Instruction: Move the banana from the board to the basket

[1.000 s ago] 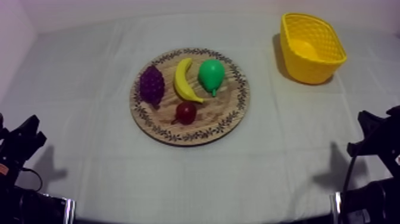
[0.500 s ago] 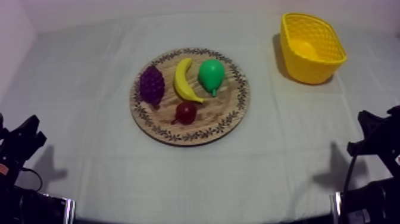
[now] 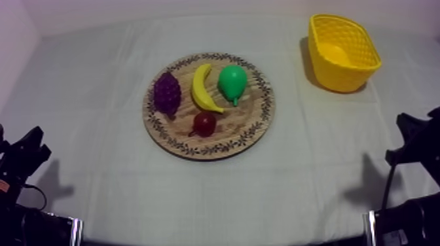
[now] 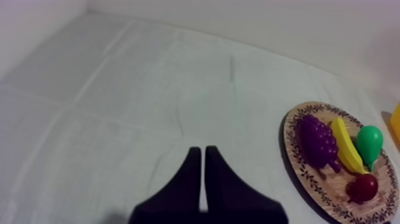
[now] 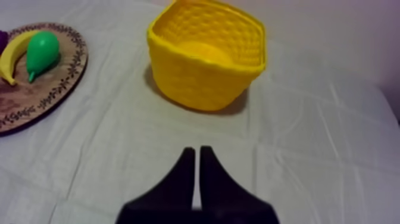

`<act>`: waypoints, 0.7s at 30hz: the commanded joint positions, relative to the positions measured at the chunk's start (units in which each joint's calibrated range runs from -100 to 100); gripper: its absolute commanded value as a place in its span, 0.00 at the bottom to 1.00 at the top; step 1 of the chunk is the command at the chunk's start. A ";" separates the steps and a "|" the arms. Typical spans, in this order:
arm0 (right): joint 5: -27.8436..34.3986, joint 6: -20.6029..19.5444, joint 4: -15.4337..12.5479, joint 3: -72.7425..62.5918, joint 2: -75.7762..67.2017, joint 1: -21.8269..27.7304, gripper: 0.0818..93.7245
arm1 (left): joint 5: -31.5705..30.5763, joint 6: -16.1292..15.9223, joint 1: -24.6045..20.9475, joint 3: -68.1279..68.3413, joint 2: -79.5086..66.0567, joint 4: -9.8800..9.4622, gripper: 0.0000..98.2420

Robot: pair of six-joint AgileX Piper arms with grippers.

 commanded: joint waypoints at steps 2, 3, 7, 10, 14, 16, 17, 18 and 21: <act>0.38 -0.25 -0.02 -8.16 6.24 0.07 0.01 | 0.01 0.00 -0.01 -0.04 0.00 0.00 0.00; 0.57 -0.29 -0.10 -10.62 8.14 0.06 0.01 | 0.01 0.00 -0.01 -0.04 0.00 0.00 0.00; 1.74 -0.20 -0.66 -20.70 16.08 -0.23 0.01 | 0.01 0.00 -0.01 -0.04 0.00 0.00 0.00; 2.86 -0.40 -0.31 -27.51 21.69 -1.04 0.01 | 0.01 0.00 -0.01 -0.04 0.00 0.00 0.00; 5.79 -1.11 0.91 -35.43 28.16 -2.42 0.01 | 0.01 0.00 -0.01 -0.04 0.00 0.00 0.00; 7.53 -1.53 1.67 -38.72 30.85 -3.27 0.01 | 0.01 0.00 -0.01 -0.04 0.00 0.00 0.00; 8.31 -1.86 2.12 -40.15 32.06 -3.75 0.01 | 0.01 0.00 -0.01 -0.04 0.00 0.00 0.00; 9.00 -2.13 2.53 -41.52 33.22 -4.22 0.01 | 0.01 0.00 -0.01 -0.04 0.00 0.00 0.00; 10.90 -2.91 3.51 -45.21 36.33 -5.59 0.01 | 0.01 0.00 -0.01 -0.04 0.00 0.00 0.00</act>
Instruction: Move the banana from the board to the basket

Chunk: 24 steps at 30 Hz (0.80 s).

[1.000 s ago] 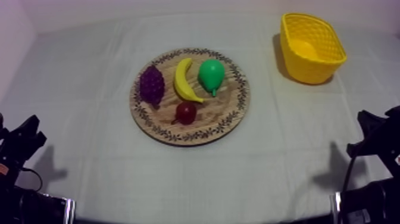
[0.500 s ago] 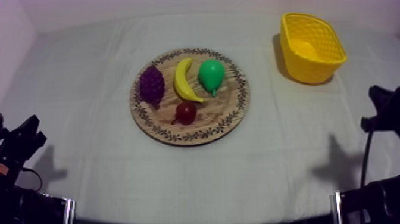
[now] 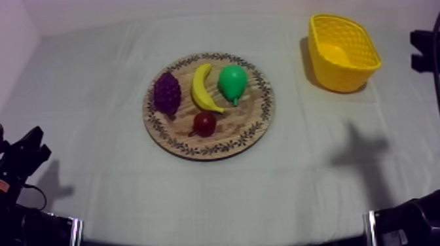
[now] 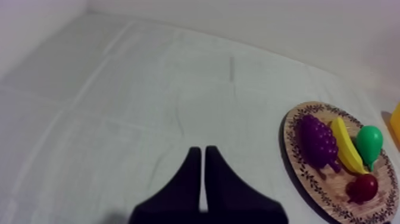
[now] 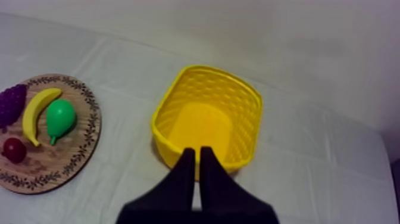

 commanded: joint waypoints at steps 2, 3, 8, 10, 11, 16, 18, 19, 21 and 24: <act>2.13 -0.52 0.62 -5.52 3.88 -1.33 0.01 | 0.02 0.00 -0.01 -0.04 0.00 0.00 0.00; 2.74 -0.63 0.73 -6.74 4.80 -1.72 0.01 | 0.02 0.00 -0.01 -0.04 0.00 0.00 0.00; 5.08 -1.37 1.41 -12.22 8.98 -3.74 0.01 | 0.02 0.00 -0.01 -0.04 0.00 0.00 0.00; 5.62 -1.80 1.87 -13.79 10.29 -4.46 0.01 | 0.02 0.00 -0.01 -0.04 0.00 0.00 0.00; 5.79 -2.07 2.19 -14.40 10.89 -4.85 0.01 | 0.02 0.00 -0.01 -0.04 0.00 0.00 0.00; 6.38 -4.46 4.65 -17.00 13.62 -7.93 0.01 | 0.02 0.00 -0.01 -0.04 0.00 0.00 0.00; 6.98 -5.57 5.53 -18.63 14.97 -9.63 0.01 | 0.02 0.00 -0.01 -0.04 0.00 0.00 0.00; 7.39 -6.12 5.94 -19.66 15.71 -10.54 0.01 | 0.02 0.00 -0.01 -0.04 0.00 0.00 0.00; 8.50 -7.39 6.93 -21.92 17.40 -12.71 0.01 | 0.02 -0.01 -0.01 -0.04 0.00 0.00 0.00; 10.23 -9.38 8.51 -25.37 20.09 -15.99 0.01 | 0.02 -0.01 -0.01 -0.04 0.00 0.00 0.00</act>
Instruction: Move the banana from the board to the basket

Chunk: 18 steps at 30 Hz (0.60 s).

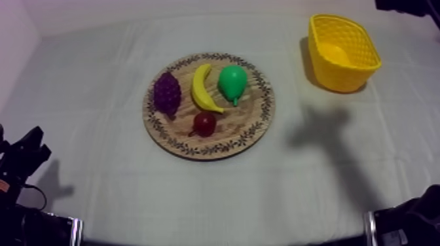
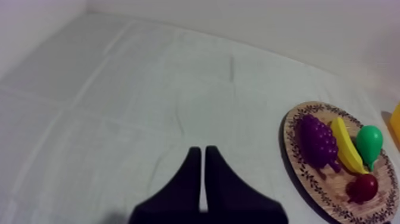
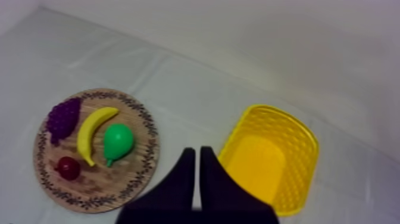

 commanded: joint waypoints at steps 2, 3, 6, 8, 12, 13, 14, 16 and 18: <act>1.35 -1.96 1.00 -4.30 3.09 -4.08 0.01 | 0.02 -0.02 -0.01 -0.04 0.00 0.00 0.00; 1.75 -2.33 1.21 -5.41 4.02 -4.73 0.01 | 0.02 -0.03 -0.01 -0.04 0.00 0.00 0.00; 3.15 -3.36 1.87 -8.63 6.96 -6.63 0.01 | 0.02 -0.01 -0.01 -0.04 0.00 0.00 0.00; 4.27 -4.24 2.54 -10.73 9.17 -7.98 0.01 | 0.02 0.00 -0.01 -0.04 0.00 0.00 0.00; 6.13 -6.33 4.16 -14.47 13.66 -10.74 0.01 | 0.02 0.00 -0.01 -0.04 0.00 0.00 0.00; 6.58 -6.76 4.51 -15.43 14.78 -11.44 0.01 | 0.02 0.00 -0.01 -0.04 0.00 0.00 0.00; 7.08 -7.26 4.88 -16.40 15.92 -12.14 0.01 | 0.02 0.00 -0.01 -0.04 0.00 0.00 0.00; 8.23 -8.29 5.63 -18.51 18.19 -13.51 0.01 | 0.02 -0.01 -0.01 -0.04 0.00 0.00 0.00; 9.43 -9.39 6.37 -20.64 20.52 -14.74 0.01 | 0.02 -0.01 -0.01 -0.04 0.00 0.00 0.00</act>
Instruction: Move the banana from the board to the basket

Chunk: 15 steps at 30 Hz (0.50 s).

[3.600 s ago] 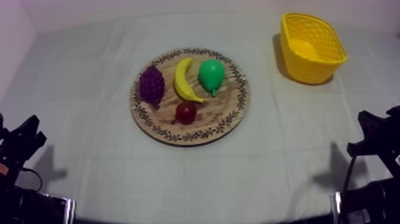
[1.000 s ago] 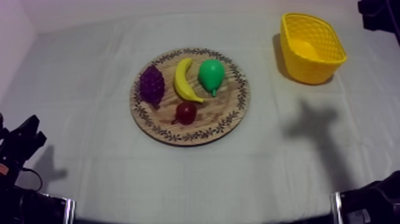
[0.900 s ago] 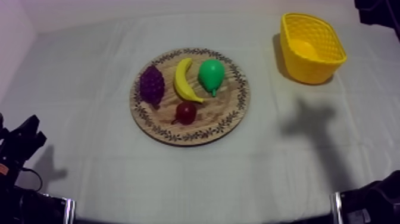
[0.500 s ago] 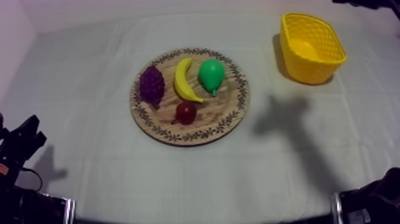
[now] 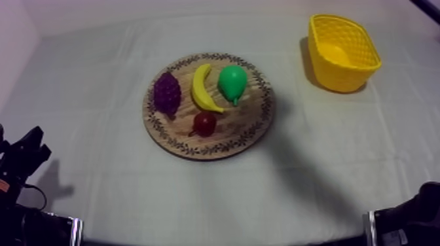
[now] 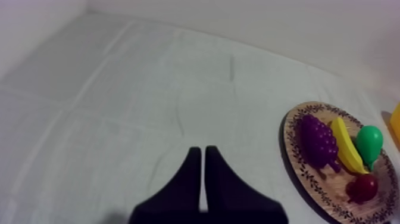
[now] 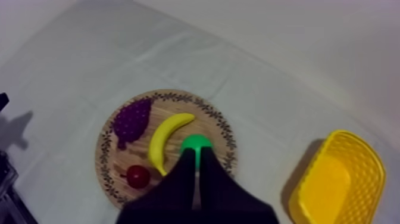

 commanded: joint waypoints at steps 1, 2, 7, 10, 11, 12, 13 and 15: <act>1.28 -1.41 0.78 -2.61 2.95 -1.59 0.01 | 0.02 -0.01 -0.01 -0.04 0.00 0.00 0.00; 1.93 -1.87 1.03 -3.66 4.07 -2.09 0.01 | 0.02 0.00 -0.01 -0.04 0.00 0.00 0.00; 5.32 -4.59 2.26 -8.48 9.61 -3.93 0.00 | 0.02 0.00 -0.01 -0.04 0.00 0.00 0.00; 6.96 -5.94 2.63 -11.17 12.72 -4.44 0.00 | 0.02 0.00 -0.01 -0.04 0.00 0.00 0.00; 7.43 -6.35 2.72 -12.09 13.71 -4.54 0.00 | 0.02 0.00 -0.01 -0.04 0.00 0.00 0.00; 7.84 -6.70 2.75 -12.96 14.65 -4.61 0.00 | 0.02 0.00 -0.01 -0.04 0.00 0.00 0.00; 8.19 -7.04 2.81 -13.81 15.60 -4.65 0.00 | 0.02 0.00 -0.01 -0.04 0.00 0.00 0.00; 8.77 -7.70 2.88 -15.61 17.46 -4.71 0.00 | 0.02 0.00 -0.01 -0.04 0.00 0.00 0.00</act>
